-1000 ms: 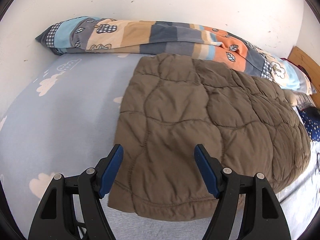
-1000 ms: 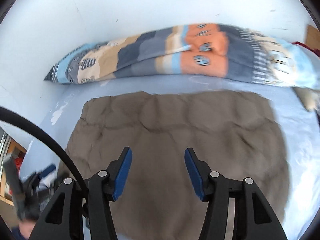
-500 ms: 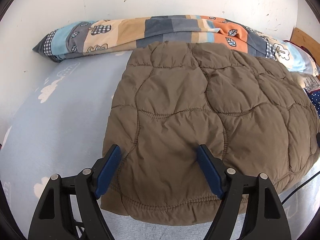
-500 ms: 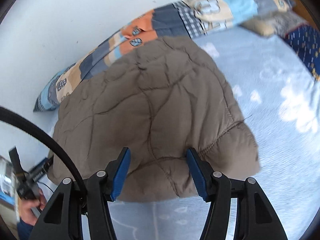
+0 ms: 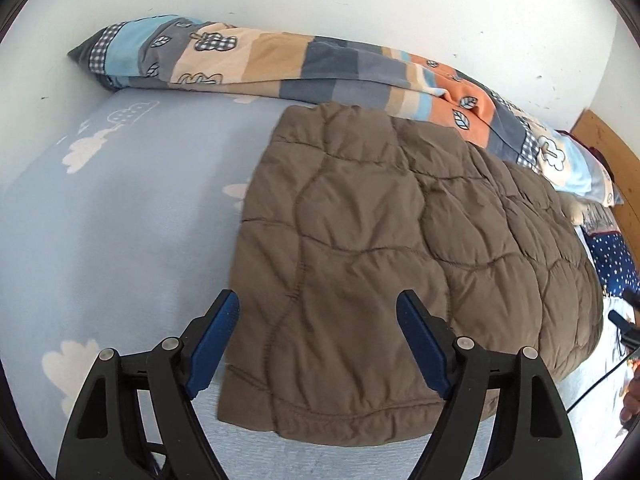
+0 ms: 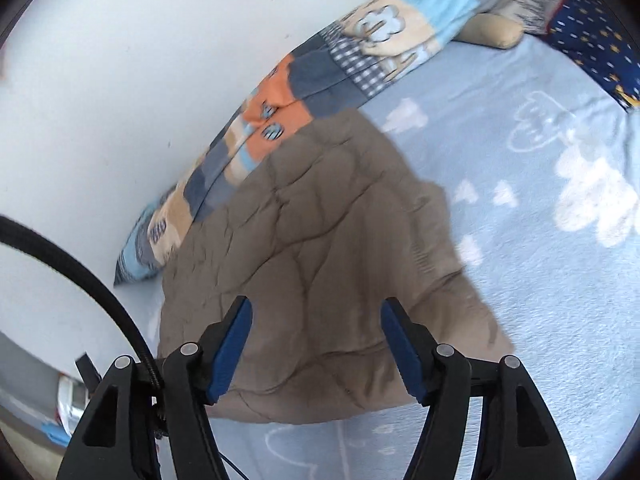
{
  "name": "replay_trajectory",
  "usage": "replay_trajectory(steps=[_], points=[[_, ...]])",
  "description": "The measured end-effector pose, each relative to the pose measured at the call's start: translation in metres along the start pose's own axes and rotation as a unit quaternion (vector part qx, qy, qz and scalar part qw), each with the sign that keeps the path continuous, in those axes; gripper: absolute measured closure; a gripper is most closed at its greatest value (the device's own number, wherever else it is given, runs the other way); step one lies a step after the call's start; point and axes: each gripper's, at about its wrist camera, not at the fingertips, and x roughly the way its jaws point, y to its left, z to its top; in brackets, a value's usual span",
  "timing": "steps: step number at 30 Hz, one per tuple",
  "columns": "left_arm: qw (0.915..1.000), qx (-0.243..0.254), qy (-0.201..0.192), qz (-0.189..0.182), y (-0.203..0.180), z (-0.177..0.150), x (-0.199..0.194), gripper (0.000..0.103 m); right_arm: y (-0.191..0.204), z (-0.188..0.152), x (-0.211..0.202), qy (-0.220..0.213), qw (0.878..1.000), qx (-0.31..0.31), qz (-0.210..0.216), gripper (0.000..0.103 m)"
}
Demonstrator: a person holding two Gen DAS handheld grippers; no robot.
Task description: Fold large clothes
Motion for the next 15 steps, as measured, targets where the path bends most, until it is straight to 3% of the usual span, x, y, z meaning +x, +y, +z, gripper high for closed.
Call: replay_trajectory(steps=[8,15], points=[[0.9996,-0.017,0.008,-0.02,0.026,0.009,-0.008,0.023,-0.021,0.004,-0.014,-0.01,1.0,0.019,-0.02,0.031],[0.9955,-0.062,0.055,-0.045,0.061,0.016,0.006,0.023,-0.034,0.012,-0.015,-0.007,0.999,0.013,-0.041,0.019]])
